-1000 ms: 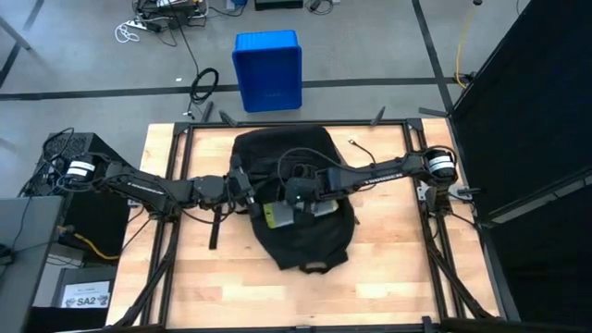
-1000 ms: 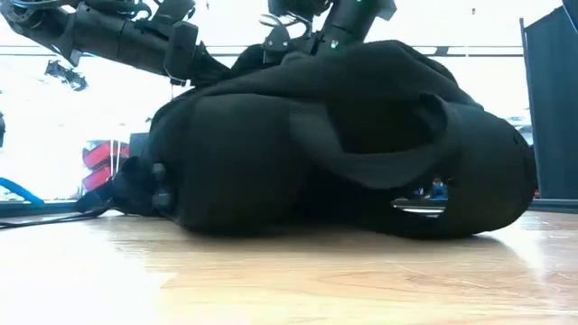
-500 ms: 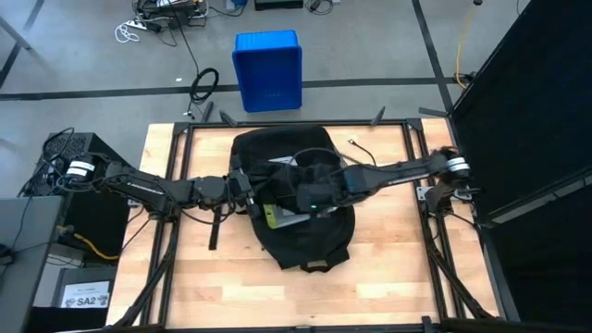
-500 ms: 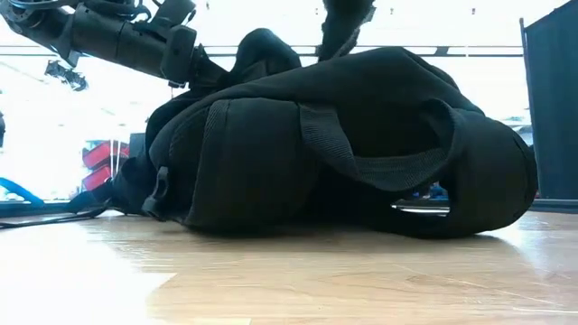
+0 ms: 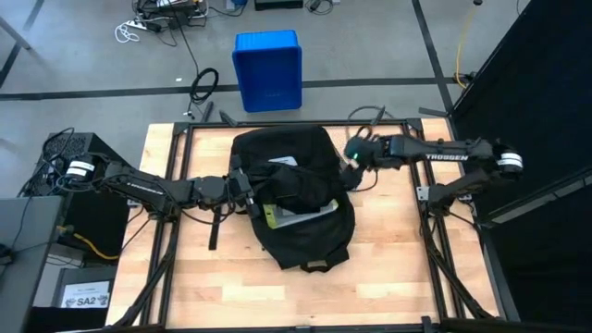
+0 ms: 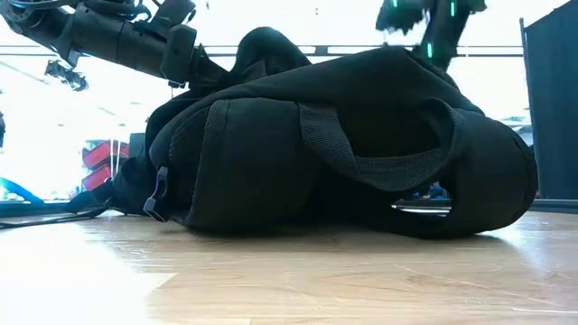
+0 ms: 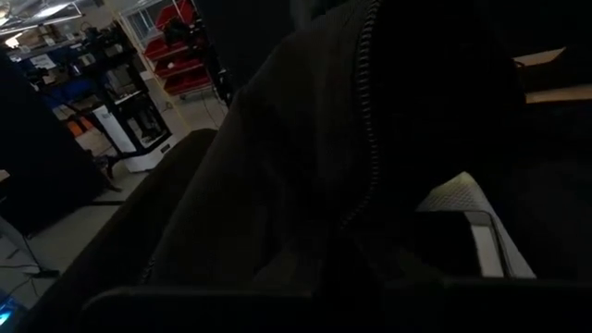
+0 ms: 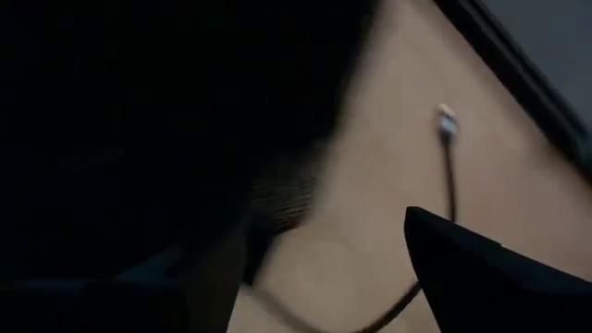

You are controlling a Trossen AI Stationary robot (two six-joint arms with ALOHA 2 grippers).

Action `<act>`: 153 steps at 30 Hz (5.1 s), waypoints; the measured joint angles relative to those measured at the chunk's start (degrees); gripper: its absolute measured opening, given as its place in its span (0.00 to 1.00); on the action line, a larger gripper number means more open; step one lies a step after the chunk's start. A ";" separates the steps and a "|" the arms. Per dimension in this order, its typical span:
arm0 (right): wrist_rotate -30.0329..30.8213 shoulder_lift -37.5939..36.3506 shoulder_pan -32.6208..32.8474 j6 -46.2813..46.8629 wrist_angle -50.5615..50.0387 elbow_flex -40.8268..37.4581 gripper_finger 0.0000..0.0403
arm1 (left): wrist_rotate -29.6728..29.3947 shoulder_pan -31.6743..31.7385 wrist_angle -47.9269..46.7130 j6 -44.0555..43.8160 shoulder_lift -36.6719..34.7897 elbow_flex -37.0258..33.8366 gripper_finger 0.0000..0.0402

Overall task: Unpack backpack
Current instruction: Put the black USB cable from the backpack

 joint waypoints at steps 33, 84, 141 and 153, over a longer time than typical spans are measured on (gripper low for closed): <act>-7.79 27.18 -29.33 -13.23 32.56 -5.03 0.19 | -0.02 0.00 -0.65 -1.06 0.02 -0.03 0.00; 6.70 -27.20 -1.53 0.40 2.88 -5.51 0.05 | 0.00 0.02 -0.91 -2.76 0.04 -0.04 0.00; 6.24 -2.19 -27.56 -13.03 9.03 -9.11 0.00 | 0.02 0.00 -1.72 -2.78 0.02 -0.04 0.00; 14.90 -18.26 -20.64 -12.16 2.48 -1.57 0.00 | 0.02 0.00 -1.53 -2.92 0.02 -0.04 0.00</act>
